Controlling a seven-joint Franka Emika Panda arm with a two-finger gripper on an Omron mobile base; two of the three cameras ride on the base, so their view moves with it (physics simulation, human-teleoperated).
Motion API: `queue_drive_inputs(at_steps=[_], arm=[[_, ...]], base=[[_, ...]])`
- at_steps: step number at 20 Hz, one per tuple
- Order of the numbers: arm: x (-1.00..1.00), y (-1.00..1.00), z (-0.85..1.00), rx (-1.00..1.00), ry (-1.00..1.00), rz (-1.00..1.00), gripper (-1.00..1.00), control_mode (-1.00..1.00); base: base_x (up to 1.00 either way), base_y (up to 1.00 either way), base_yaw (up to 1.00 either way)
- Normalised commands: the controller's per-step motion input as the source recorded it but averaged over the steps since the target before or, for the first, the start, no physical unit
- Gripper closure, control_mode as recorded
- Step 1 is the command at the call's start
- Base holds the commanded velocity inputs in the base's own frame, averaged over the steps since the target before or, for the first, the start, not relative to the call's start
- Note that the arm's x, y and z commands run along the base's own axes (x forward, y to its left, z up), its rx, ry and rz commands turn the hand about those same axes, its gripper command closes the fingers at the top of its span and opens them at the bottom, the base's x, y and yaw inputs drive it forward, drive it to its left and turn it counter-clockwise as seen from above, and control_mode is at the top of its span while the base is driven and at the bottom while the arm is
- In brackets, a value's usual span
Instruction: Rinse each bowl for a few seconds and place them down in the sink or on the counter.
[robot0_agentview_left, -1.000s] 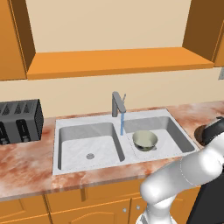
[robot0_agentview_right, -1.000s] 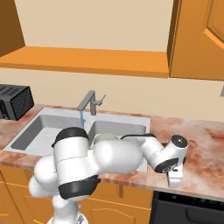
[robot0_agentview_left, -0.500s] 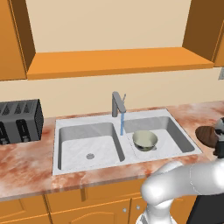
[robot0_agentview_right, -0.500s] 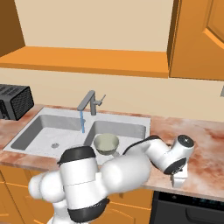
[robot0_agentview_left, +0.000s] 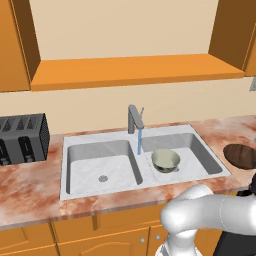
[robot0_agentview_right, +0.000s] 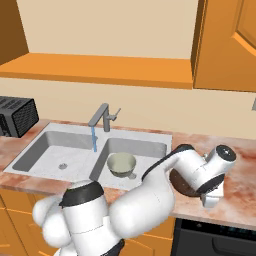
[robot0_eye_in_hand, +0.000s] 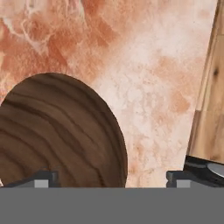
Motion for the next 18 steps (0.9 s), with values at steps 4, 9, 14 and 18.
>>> queue_drive_inputs(at_steps=[4,9,14,18], arm=[[-0.80,0.12,0.66,0.00,-0.25,0.00,-1.00,-1.00],[-0.84,0.48,0.68,-0.01,-0.26,0.00,-1.00,-1.00],[-0.73,0.77,0.83,-0.05,-0.23,0.00,-1.00,-1.00],[-0.61,0.93,0.72,-0.09,-0.23,0.00,-1.00,-1.00]], base=[[0.00,0.00,0.00],[0.00,0.00,0.00],[0.00,0.00,0.00],[0.00,0.00,0.00]])
